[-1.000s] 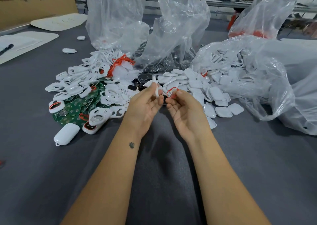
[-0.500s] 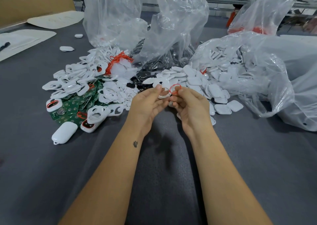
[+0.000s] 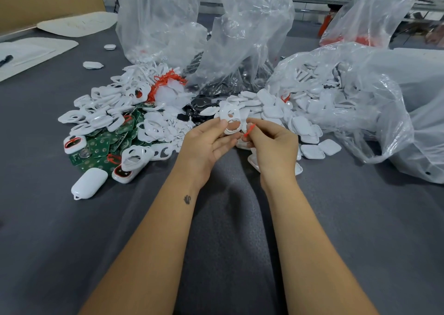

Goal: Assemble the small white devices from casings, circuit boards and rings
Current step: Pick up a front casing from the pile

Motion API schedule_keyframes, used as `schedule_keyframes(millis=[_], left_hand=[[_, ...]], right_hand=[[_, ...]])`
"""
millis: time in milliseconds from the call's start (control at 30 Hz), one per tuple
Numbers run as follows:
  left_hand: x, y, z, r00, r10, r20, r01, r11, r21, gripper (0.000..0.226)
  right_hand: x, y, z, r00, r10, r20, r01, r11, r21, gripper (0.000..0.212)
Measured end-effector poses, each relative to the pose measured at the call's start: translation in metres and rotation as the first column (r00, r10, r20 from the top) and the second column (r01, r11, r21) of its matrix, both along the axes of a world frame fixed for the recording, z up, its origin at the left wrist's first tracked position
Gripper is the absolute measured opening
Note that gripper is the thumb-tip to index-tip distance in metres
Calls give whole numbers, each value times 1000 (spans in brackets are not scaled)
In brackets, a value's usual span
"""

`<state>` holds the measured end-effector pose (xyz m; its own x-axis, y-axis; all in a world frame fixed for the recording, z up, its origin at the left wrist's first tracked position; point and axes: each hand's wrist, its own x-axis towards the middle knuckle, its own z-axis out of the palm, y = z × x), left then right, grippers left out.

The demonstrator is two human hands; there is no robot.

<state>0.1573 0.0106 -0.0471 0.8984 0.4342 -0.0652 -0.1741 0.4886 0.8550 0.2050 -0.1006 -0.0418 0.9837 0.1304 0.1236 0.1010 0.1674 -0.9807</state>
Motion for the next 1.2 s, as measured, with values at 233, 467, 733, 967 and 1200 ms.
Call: schedule_keyframes(millis=[233,467,733,967,1200], left_hand=[[2,-4,-3,999,-45,18,43,991,130,12],[2,-7,-6,994,-42,96,10,950,311,23],[2,-2,-5,999,18,35,-27,961,276,12],[3,0,-7,1000,-5,-31,12,967,254,17],[0,-2,-2,999,-33,-24,37,972,231,21]], right_hand=[[-4,7,-3,983,-135,125,153,977,-151,18],[-4,6,-3,974,-172,147,202,953,-224,21],[-5,5,1,981,-70,179,110,968,-224,11],[-3,3,0,986,-93,138,111,985,-130,15],[-4,5,-3,953,-113,283,164,973,-163,28]])
